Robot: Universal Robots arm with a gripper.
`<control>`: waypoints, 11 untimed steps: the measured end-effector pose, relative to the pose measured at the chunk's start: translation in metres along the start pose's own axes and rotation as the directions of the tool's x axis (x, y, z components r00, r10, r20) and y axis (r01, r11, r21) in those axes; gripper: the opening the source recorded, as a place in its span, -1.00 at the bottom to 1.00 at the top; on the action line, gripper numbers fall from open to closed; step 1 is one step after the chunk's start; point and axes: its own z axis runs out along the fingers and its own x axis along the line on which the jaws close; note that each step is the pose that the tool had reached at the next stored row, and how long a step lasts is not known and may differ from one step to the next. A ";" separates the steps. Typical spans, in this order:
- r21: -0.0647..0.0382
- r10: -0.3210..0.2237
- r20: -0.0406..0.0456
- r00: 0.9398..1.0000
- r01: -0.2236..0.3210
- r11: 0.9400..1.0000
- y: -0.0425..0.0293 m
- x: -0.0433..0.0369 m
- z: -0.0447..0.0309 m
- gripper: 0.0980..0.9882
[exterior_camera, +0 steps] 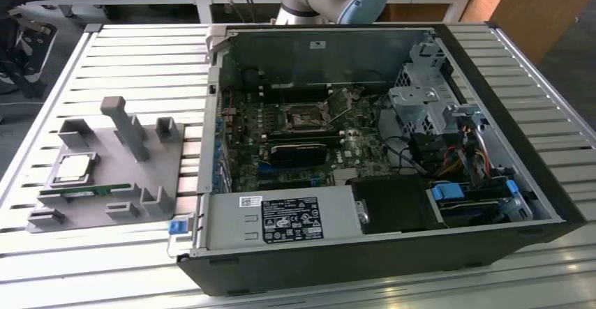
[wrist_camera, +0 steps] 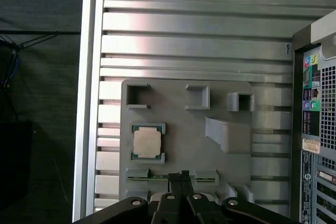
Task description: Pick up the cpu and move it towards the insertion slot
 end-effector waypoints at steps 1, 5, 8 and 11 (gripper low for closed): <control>0.000 0.000 0.000 1.000 0.000 1.000 -0.0001 0.0002 0.0004 -0.98; 0.001 0.000 0.000 1.000 0.000 1.000 -0.0008 0.0005 0.0024 -0.98; 0.001 0.000 0.000 1.000 0.000 1.000 -0.0015 0.0018 0.0048 -0.98; 0.001 0.000 0.000 1.000 0.000 1.000 -0.0017 0.0050 0.0081 -0.98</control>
